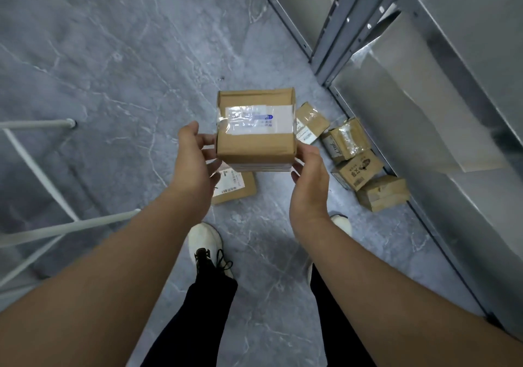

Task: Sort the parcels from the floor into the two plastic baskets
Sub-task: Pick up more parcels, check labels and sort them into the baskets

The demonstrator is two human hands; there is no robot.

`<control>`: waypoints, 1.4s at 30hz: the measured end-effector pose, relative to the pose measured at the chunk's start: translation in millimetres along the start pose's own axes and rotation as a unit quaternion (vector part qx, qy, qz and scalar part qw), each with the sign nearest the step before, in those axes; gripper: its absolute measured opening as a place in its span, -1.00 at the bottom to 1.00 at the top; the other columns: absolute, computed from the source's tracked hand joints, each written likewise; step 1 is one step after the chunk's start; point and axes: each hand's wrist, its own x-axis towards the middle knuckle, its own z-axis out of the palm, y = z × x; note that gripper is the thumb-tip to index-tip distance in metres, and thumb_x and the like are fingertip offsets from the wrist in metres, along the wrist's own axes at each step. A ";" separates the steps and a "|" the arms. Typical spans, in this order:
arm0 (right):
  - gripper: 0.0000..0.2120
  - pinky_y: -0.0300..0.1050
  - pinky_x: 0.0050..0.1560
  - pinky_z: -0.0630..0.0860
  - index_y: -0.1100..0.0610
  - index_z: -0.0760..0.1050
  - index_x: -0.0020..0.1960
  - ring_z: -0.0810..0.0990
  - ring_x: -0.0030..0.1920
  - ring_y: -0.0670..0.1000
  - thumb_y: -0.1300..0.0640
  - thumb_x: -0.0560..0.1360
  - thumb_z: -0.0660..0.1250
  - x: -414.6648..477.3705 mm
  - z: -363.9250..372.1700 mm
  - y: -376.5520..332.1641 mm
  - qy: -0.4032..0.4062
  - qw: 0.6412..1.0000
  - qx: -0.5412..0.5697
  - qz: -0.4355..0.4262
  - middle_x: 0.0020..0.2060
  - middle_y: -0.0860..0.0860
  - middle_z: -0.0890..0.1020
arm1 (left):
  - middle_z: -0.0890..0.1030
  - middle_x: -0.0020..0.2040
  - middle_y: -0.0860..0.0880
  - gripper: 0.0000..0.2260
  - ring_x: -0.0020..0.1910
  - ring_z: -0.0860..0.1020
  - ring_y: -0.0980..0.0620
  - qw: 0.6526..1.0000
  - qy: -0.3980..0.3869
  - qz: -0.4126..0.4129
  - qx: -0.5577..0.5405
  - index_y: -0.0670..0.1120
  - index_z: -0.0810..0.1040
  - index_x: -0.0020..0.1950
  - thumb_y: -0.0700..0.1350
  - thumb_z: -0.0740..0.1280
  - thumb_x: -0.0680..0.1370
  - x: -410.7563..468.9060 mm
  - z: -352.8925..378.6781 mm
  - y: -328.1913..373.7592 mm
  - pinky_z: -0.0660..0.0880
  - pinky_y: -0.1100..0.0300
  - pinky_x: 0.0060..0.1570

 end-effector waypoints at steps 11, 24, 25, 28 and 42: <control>-0.70 0.17 0.46 0.53 -0.04 0.65 0.04 0.66 0.33 0.01 -0.08 0.52 0.18 -48.6 12.7 -39.4 -0.001 0.997 0.050 -0.057 0.24 -0.11 0.74 | 0.59 -0.37 0.06 -0.59 -0.44 0.55 0.12 0.994 -0.079 0.068 0.018 0.01 0.57 0.23 0.22 0.06 0.68 -30.4 -27.8 54.7 0.49 0.10 -0.12; -0.77 -0.30 -0.16 0.56 0.07 0.46 -0.11 0.70 0.01 -0.06 0.16 0.73 0.19 -172.1 -6.3 -130.8 0.051 0.981 0.158 -0.100 0.18 0.11 0.76 | 0.73 0.00 -0.14 -0.59 -0.28 0.63 0.00 0.977 -0.149 0.142 0.053 -0.06 0.52 -0.11 0.18 0.06 0.68 -180.8 -50.9 131.4 0.45 0.06 -0.10; -0.81 -0.31 -0.17 0.56 0.08 0.49 -0.06 0.69 0.01 -0.06 0.14 0.72 0.21 -184.1 -10.1 -141.5 0.045 0.980 0.163 -0.109 0.19 0.15 0.74 | 0.72 0.05 -0.13 -0.57 -0.24 0.65 -0.03 0.977 -0.144 0.148 0.048 -0.07 0.50 -0.14 0.19 0.06 0.68 -196.7 -52.5 136.5 0.46 0.06 -0.11; -0.81 -0.27 -0.12 0.61 0.04 0.58 0.20 0.72 0.00 -0.10 0.08 0.73 0.20 -217.0 -27.8 -173.8 0.017 0.976 0.174 -0.128 0.18 0.12 0.74 | 0.69 0.07 -0.10 -0.56 -0.15 0.66 -0.15 0.976 -0.137 0.165 0.037 -0.10 0.45 -0.15 0.20 0.05 0.68 -244.9 -53.6 146.8 0.43 0.06 -0.22; -0.70 -0.28 -0.10 0.60 0.05 0.52 0.35 0.72 -0.01 -0.14 -0.03 0.73 0.18 -387.5 -134.8 -314.1 -0.101 0.952 0.096 -0.274 0.11 0.04 0.74 | 0.66 -0.15 0.11 -0.57 -0.24 0.56 0.09 0.932 -0.190 0.310 -0.006 0.01 0.60 0.25 0.17 0.04 0.65 -498.1 -43.1 204.8 0.41 0.14 -0.21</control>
